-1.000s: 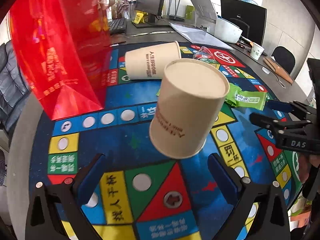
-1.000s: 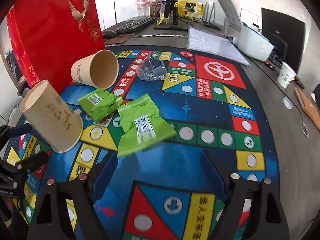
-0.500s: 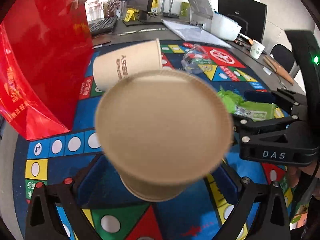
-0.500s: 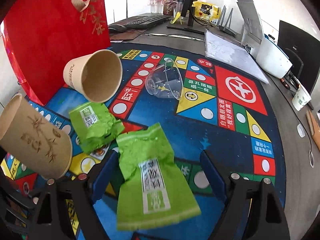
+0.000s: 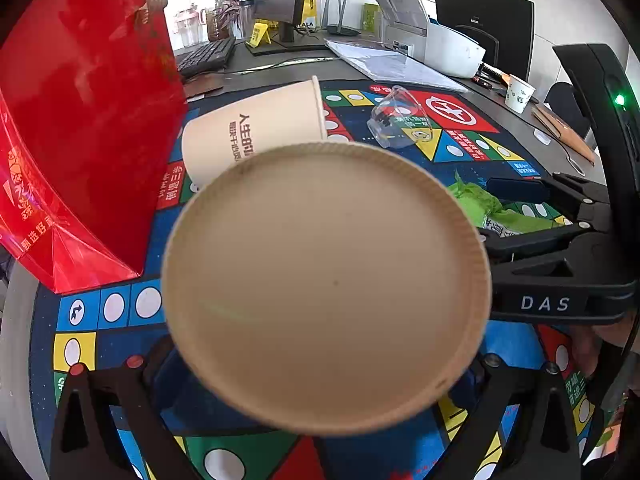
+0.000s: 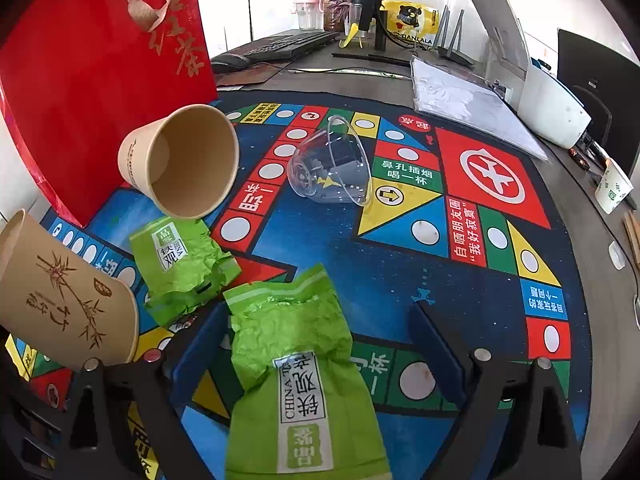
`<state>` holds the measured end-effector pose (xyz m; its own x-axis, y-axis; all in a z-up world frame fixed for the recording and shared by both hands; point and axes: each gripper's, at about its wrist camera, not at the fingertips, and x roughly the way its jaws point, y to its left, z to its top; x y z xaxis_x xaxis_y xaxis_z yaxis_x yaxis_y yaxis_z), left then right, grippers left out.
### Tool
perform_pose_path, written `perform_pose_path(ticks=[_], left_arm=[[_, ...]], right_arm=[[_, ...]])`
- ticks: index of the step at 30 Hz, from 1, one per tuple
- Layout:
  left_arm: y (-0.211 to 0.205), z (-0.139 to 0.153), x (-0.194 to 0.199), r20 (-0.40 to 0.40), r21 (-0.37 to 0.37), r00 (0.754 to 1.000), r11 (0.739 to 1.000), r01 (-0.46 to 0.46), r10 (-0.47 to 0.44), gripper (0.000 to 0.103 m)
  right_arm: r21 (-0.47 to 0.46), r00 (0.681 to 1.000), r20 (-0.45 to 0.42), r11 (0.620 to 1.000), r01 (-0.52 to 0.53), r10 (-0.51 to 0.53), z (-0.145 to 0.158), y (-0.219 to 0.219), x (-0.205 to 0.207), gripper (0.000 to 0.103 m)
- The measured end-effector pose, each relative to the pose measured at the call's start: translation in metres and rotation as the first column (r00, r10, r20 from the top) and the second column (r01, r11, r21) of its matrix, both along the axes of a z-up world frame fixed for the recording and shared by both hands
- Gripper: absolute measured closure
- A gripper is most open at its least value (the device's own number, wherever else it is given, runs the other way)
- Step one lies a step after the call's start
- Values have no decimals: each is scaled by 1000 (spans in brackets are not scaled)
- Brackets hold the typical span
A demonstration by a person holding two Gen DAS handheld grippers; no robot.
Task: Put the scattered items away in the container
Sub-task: 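Grasp a green tea packet with the right tool while the left tool grasps an upright paper cup, then lift the green packet with the right tool while the left tool carries the paper cup toward the bag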
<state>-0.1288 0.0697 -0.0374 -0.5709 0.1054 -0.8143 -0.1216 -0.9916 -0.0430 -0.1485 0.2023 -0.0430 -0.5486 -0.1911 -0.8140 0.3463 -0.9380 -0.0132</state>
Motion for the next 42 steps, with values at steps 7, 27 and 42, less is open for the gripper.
perform_pose_path(ticks=[7, 27, 42], left_arm=[[-2, 1, 1, -6, 10, 1000, 1000, -3, 3, 2], [-33, 54, 59, -64, 17, 997, 999, 46, -45, 28], [-108, 77, 134, -83, 18, 996, 999, -40, 41, 27]], right_arm=[[-3, 1000, -10, 1000, 9, -9, 2, 1, 7, 19], [-59, 999, -26, 998, 21, -22, 53, 11, 73, 48], [-94, 1000, -28, 996, -5, 3, 78, -28, 156, 48]])
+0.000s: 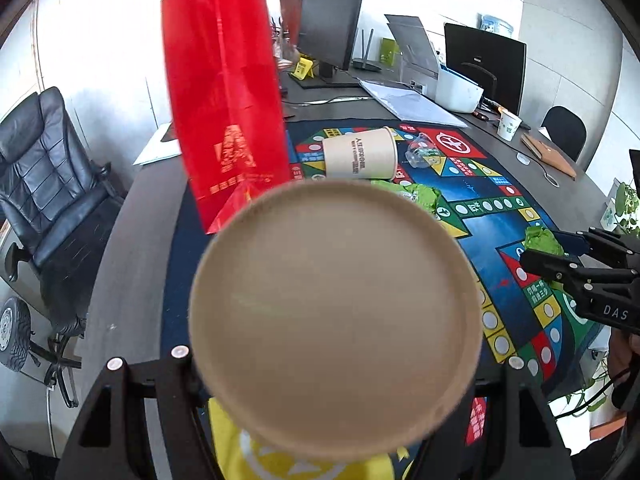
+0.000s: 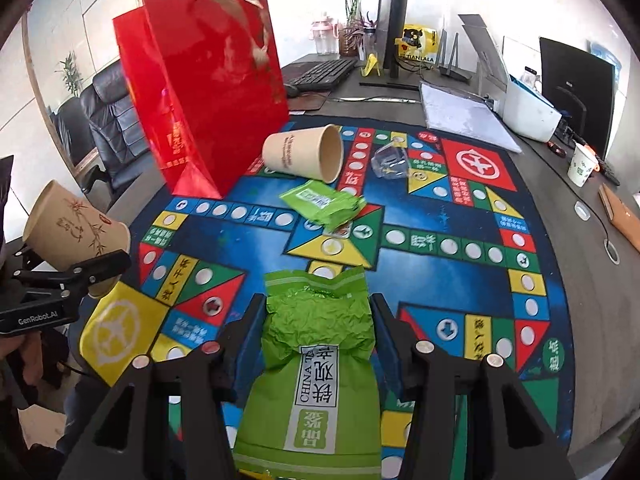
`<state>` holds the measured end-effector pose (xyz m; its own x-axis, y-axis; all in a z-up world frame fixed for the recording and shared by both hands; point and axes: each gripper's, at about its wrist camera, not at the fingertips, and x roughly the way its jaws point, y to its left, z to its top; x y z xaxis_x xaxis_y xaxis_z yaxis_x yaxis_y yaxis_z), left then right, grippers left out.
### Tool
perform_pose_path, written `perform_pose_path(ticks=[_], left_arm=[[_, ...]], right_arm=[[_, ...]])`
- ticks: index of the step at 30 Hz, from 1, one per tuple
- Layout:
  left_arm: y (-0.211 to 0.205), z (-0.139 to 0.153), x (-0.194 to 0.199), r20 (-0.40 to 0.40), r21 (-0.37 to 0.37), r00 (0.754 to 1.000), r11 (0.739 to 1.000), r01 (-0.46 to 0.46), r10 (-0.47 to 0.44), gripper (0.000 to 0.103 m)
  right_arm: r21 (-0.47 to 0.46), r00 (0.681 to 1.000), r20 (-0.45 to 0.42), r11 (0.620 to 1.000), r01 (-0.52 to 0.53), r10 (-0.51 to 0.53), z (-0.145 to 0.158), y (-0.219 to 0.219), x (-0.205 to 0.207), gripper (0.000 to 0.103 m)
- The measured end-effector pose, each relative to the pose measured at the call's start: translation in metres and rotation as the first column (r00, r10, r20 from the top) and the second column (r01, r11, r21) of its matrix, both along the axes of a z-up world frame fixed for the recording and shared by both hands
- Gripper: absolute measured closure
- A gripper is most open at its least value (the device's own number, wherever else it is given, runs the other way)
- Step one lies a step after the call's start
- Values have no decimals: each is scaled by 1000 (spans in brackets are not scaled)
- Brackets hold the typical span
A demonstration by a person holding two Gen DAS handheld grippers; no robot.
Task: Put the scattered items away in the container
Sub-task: 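Lift the green packet with the right tool while the left tool carries the paper cup toward the bag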
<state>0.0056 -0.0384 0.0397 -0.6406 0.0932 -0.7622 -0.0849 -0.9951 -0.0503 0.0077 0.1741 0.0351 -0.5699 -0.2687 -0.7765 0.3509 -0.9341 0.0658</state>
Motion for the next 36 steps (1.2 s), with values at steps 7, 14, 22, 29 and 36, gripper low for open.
perform_pose_path(ticks=[7, 14, 22, 29, 36], left_arm=[[-13, 3, 6, -12, 8, 1000, 1000, -1, 1, 27], [-19, 4, 6, -10, 28, 1000, 1000, 6, -6, 28], [-26, 22, 3, -22, 12, 1000, 1000, 12, -12, 28], [-46, 88, -17, -94, 9, 993, 998, 68, -67, 27], [-73, 198, -49, -201, -24, 970, 991, 133, -135, 27]], right_arm=[[-3, 1000, -5, 1000, -15, 15, 5, -13, 7, 48], [-11, 1000, -2, 1000, -22, 22, 7, -19, 9, 48], [-1, 998, -43, 999, -42, 42, 28, -29, 2, 48], [-17, 977, -168, 991, -135, 130, 96, -50, -22, 48], [5, 947, -249, 978, -211, 205, 186, -82, -74, 48]])
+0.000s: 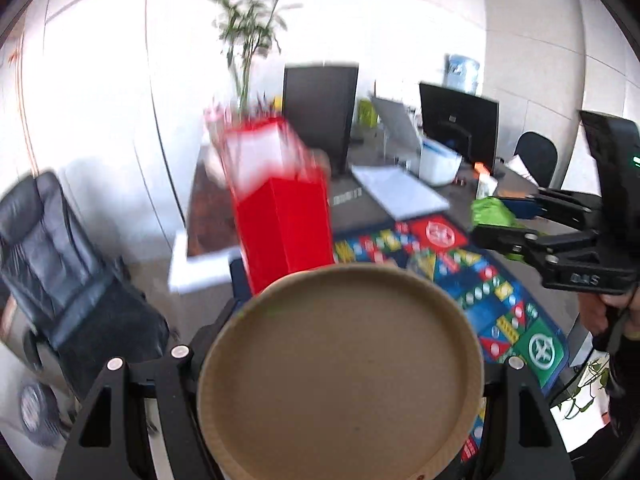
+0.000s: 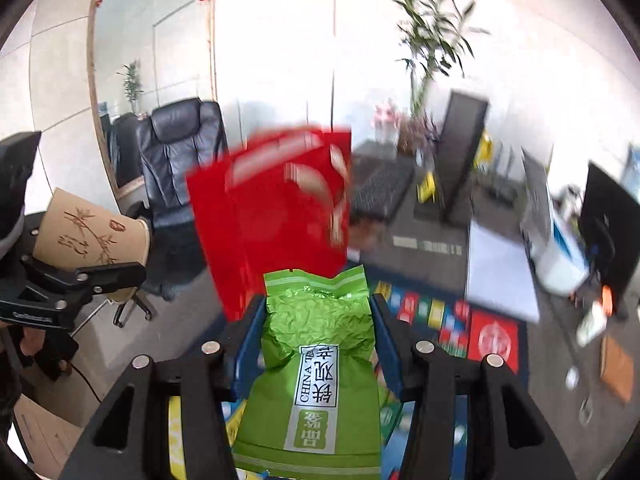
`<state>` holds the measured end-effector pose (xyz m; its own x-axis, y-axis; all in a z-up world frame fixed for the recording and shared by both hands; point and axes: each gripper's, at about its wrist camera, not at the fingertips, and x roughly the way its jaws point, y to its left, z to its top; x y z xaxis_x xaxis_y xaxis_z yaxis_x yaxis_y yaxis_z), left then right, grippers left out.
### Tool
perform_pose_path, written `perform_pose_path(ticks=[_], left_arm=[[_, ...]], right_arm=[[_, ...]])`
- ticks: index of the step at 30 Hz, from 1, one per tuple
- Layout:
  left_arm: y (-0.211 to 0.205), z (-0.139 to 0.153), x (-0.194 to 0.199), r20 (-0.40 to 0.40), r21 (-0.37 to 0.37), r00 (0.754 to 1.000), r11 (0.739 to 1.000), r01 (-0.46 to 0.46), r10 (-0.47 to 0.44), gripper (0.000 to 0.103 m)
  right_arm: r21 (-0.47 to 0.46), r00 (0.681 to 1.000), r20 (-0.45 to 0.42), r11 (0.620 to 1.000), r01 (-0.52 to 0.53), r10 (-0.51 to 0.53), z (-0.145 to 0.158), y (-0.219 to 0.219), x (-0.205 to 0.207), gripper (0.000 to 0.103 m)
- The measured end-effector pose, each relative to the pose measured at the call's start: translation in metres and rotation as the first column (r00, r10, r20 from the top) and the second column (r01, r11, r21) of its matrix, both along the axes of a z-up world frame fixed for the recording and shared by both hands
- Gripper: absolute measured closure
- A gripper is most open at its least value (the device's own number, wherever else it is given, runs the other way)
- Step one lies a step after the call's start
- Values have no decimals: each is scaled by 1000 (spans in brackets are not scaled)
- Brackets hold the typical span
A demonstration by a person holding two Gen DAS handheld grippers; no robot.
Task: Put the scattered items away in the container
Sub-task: 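Lift the green packet with the right tool while the left tool carries the paper cup toward the bag, then release the green packet into the bag with the right tool while the left drops the cup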
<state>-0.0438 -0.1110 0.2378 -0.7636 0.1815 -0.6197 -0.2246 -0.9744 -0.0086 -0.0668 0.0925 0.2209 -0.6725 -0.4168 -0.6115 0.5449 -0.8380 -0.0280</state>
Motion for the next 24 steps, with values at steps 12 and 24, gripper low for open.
perform_pose_path(ticks=[12, 24], left_arm=[[-15, 55, -139, 21, -20, 1000, 1000, 22, -21, 27], [-20, 9, -185, 97, 18, 994, 999, 44, -46, 29]], right_arm=[[-48, 1000, -23, 999, -15, 14, 96, -94, -150, 48], [-56, 984, 173, 998, -39, 48, 45, -158, -246, 48]])
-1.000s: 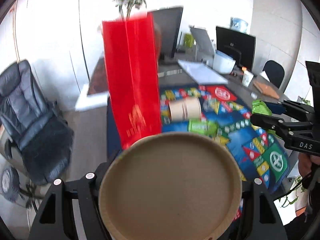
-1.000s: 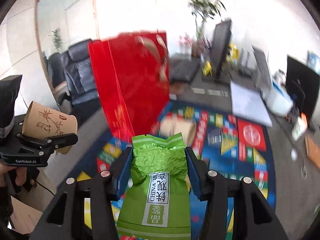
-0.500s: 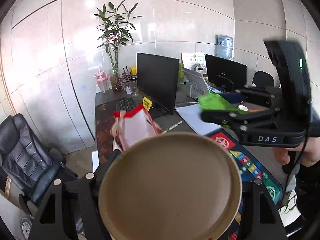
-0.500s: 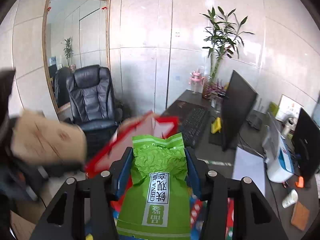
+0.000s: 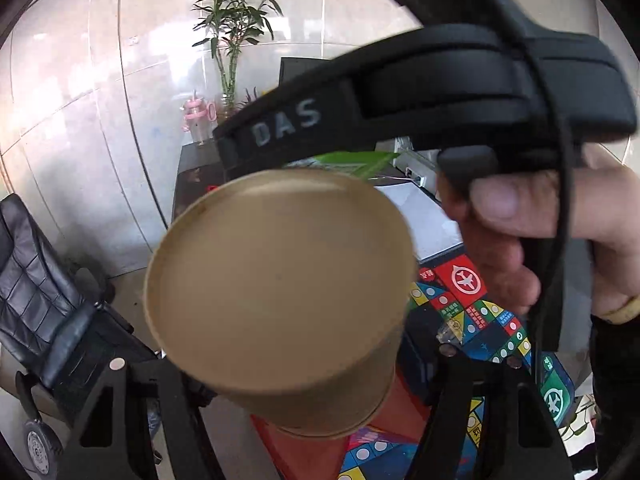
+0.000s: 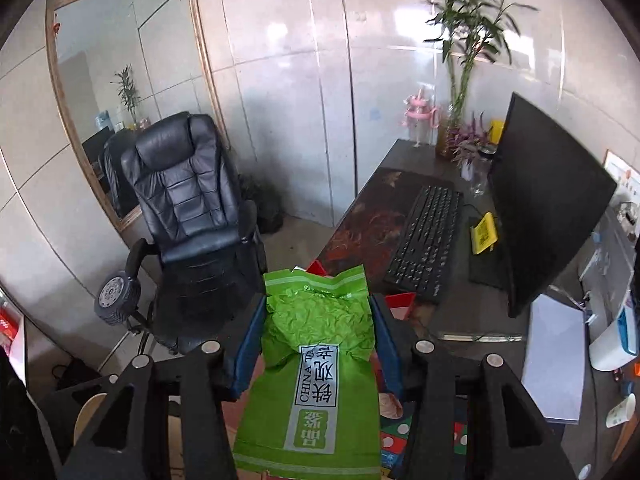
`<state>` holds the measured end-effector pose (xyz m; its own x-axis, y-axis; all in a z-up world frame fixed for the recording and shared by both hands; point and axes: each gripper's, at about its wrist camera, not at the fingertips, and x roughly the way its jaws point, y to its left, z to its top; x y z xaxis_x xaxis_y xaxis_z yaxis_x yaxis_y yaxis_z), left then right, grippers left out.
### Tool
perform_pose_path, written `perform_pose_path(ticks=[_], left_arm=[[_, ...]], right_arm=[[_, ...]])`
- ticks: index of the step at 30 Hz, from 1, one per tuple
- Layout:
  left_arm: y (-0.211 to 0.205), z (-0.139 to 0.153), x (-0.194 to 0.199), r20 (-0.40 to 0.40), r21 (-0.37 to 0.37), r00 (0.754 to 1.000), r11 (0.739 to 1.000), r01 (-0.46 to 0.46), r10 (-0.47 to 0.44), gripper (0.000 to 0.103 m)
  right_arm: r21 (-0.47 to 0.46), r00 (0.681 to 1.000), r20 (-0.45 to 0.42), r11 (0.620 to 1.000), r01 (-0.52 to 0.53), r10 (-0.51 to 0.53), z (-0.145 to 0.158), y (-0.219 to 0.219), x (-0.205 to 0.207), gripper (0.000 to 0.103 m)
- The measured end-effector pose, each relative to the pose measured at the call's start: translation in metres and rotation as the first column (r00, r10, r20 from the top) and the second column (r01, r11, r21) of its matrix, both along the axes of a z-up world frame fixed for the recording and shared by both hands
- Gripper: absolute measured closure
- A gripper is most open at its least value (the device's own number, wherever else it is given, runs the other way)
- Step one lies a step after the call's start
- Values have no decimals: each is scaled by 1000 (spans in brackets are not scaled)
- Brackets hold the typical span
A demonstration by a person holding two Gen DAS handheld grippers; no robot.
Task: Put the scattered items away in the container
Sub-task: 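Release the green packet into the bag with the right tool while the left drops the cup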
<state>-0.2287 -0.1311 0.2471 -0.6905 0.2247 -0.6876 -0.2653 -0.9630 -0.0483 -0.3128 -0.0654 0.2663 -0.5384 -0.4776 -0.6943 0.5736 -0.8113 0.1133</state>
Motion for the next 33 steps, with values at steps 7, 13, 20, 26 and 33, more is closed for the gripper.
perform_pose_path(ticks=[7, 13, 20, 26, 33], left_arm=[[-2, -2, 2, -4, 10, 999, 999, 52, -52, 30], [-2, -2, 0, 17, -5, 999, 999, 34, -34, 21], [2, -3, -5, 22, -39, 1000, 999, 14, -13, 6], [-2, 8, -5, 1, -30, 1000, 999, 16, -16, 5], [3, 8, 9, 11, -35, 1000, 999, 8, -8, 5]], right_arm=[[-19, 996, 84, 1000, 8, -6, -11, -8, -20, 48], [24, 991, 130, 999, 25, -28, -25, -4, -25, 47], [23, 992, 110, 998, 61, -63, -24, 9, -26, 25], [22, 992, 118, 998, 51, -53, -25, 9, -25, 25], [26, 991, 127, 998, 49, -52, -25, 13, -21, 25]])
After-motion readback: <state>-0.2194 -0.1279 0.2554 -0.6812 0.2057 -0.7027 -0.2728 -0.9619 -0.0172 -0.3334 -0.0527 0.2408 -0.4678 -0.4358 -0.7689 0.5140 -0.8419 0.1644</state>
